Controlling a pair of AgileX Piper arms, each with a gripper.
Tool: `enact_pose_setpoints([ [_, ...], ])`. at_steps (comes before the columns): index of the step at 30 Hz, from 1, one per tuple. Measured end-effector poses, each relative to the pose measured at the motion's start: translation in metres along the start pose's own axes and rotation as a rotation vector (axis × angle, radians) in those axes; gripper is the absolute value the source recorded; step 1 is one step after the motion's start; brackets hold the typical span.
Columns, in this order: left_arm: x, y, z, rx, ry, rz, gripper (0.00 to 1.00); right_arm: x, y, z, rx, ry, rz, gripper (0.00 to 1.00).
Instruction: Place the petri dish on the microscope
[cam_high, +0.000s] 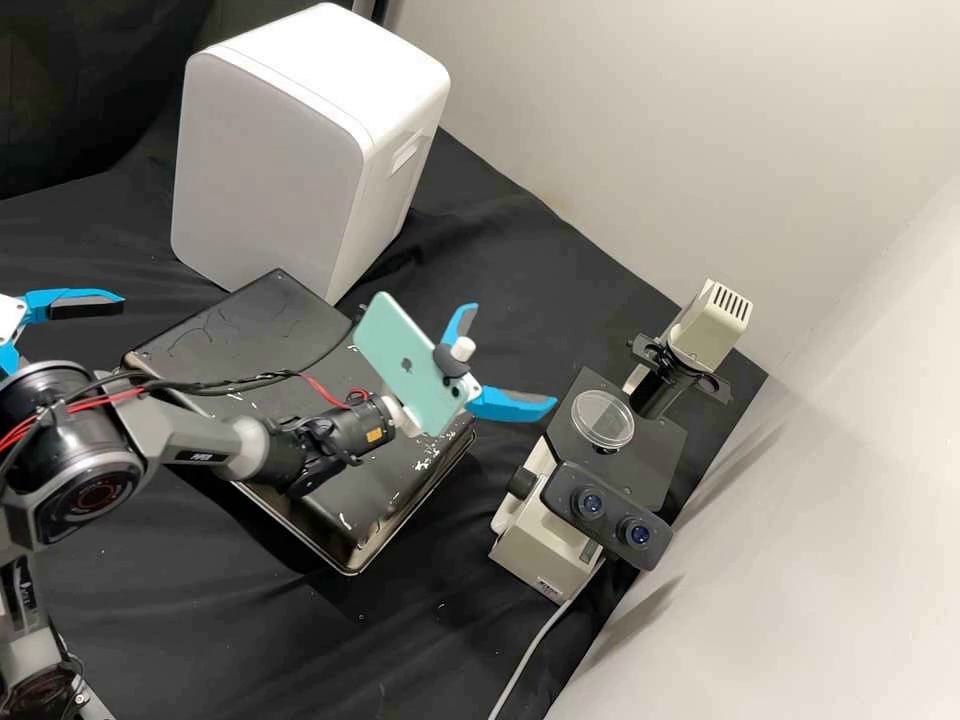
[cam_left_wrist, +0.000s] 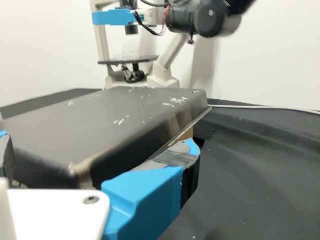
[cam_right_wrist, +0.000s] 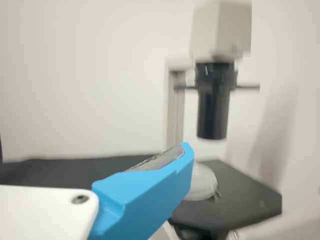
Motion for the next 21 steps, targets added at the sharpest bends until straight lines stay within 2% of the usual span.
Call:
enact_pose_setpoints([
  [2,-0.001,0.0033,0.000,0.010,0.013,0.022,1.00,-0.007,-0.001,-0.004,0.027,0.045,0.025,1.00],
  [4,-0.002,0.0059,0.000,0.022,0.023,0.039,1.00,-0.012,-0.003,-0.004,0.036,0.064,0.051,1.00],
  [7,-0.003,0.0092,0.000,0.031,0.048,0.062,1.00,-0.015,-0.005,-0.002,0.040,0.059,0.049,1.00],
  [8,-0.003,0.0106,0.000,0.029,0.059,0.072,1.00,-0.015,-0.005,-0.002,0.040,0.059,0.049,1.00],
  [11,-0.005,0.0145,0.001,0.046,0.090,0.101,1.00,-0.016,-0.006,-0.002,0.041,0.057,0.048,1.00],
  [12,-0.006,0.0162,0.001,0.045,0.099,0.113,1.00,-0.016,-0.005,-0.002,0.041,0.056,0.049,1.00],
  [17,-0.013,0.0296,0.004,0.067,0.131,0.198,1.00,-0.016,-0.005,-0.001,0.048,0.047,0.058,1.00],
  [21,-0.020,0.0408,0.005,0.074,0.142,0.274,1.00,-0.016,-0.005,-0.001,0.049,0.046,0.059,1.00],
])
